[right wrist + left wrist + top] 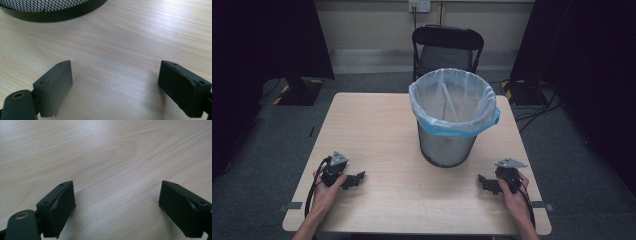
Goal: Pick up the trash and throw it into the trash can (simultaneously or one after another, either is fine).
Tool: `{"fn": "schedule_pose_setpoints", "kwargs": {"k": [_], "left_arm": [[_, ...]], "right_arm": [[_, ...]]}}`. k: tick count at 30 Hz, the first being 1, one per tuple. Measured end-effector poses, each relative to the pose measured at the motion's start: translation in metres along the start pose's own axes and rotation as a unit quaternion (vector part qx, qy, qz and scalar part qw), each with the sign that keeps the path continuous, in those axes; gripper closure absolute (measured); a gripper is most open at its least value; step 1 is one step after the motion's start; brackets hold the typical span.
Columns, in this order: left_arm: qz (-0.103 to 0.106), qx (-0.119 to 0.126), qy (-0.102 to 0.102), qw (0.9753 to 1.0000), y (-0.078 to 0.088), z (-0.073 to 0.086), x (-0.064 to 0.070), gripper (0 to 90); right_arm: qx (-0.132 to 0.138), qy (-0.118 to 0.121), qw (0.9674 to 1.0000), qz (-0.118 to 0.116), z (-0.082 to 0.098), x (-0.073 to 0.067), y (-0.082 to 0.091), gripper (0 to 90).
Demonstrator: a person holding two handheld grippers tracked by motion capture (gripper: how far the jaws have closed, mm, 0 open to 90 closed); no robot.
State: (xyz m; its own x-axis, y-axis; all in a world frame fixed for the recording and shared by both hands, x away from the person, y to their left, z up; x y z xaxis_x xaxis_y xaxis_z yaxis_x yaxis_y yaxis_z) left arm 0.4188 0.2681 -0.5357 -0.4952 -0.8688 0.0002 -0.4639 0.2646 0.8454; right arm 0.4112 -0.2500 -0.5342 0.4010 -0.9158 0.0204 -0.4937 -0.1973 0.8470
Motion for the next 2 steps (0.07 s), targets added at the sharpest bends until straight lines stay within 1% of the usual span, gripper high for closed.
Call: {"fn": "schedule_pose_setpoints", "kwargs": {"k": [2], "left_arm": [[0.000,-0.001,-0.001,1.0000,0.0000,0.0000,-0.0002,13.0]], "right_arm": [[0.000,0.000,1.0000,0.000,0.0000,0.0000,0.0000,11.5]]}}
Point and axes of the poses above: each handheld gripper's, and its own axes: y roughly backward along the jaws, z roughly out of its underside, x roughly to its right, the point moved 5 cm from there along -y, roughly forward along the jaws, and after that the axes turned 15 degrees about -x, right-handed, at the moved point
